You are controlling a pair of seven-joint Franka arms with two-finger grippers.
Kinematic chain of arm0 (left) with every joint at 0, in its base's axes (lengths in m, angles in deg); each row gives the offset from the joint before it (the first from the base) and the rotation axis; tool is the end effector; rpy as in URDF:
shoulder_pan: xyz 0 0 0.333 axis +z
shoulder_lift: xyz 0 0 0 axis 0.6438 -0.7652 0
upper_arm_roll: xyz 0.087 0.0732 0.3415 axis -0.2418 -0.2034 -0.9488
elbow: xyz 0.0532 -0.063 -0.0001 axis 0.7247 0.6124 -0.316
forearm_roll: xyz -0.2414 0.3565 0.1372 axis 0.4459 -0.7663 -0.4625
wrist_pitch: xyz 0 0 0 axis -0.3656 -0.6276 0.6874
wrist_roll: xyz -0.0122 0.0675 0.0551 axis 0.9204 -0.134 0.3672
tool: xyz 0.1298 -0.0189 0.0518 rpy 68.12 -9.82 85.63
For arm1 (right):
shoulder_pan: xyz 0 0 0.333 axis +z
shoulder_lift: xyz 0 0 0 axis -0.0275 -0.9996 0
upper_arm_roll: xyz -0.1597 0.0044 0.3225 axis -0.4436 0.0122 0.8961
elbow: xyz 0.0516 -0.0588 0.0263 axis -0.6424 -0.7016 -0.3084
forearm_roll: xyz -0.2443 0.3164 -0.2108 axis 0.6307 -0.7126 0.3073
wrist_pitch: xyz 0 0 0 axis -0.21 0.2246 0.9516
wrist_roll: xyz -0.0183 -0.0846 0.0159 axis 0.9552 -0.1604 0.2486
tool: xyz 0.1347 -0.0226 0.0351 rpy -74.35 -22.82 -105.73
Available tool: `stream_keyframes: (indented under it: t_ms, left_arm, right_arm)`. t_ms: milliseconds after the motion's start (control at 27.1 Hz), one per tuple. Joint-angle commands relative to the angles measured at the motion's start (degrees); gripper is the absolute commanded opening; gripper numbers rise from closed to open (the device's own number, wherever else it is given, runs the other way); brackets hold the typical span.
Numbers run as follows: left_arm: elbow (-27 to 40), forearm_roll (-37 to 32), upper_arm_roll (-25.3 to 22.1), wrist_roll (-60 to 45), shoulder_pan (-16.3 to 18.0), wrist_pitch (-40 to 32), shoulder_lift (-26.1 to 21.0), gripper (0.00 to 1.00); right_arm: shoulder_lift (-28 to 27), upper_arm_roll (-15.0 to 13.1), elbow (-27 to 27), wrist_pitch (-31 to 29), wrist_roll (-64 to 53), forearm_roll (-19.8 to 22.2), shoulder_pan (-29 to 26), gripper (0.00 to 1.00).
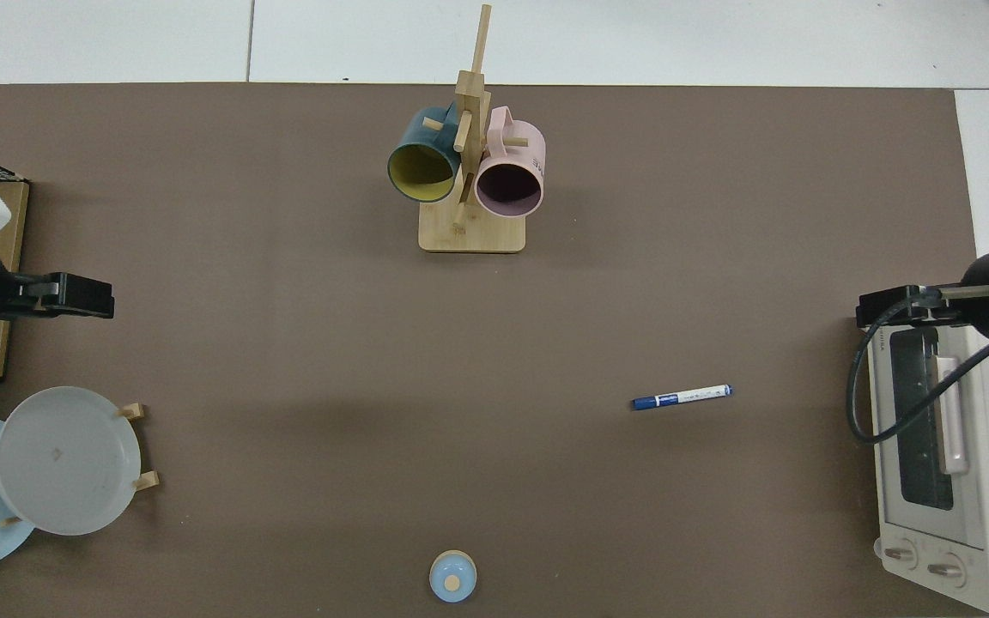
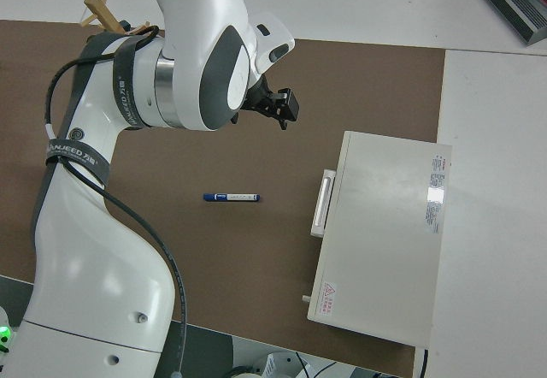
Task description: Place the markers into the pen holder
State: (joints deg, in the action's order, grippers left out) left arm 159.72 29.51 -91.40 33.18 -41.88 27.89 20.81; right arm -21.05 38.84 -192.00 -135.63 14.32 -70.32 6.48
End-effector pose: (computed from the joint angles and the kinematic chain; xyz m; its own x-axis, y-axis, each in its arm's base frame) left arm 0.6094 -0.0018 0.5890 0.9993 -0.0303 0.0233 -0.0302 -0.9995 -0.0071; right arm 0.5899 -0.0075 0.5828 0.9996 -0.0274 0.0114 -0.0276 -0.9995 0.0131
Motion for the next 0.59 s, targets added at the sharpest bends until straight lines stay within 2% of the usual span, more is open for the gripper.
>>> stream_keyframes:
  t_ms: [0,554]
  left_arm:
    - [1.07,0.53,0.02,1.51,0.49,-0.16,0.51,1.0]
    - [1.25,0.53,-0.07,2.92,0.84,0.72,0.43,1.0]
  right_arm:
    - [0.95,0.27,-0.88,-0.06,-1.56,-0.54,-0.68,1.0]
    - [0.42,0.27,-0.53,-0.93,-1.3,-0.72,-0.94,1.0]
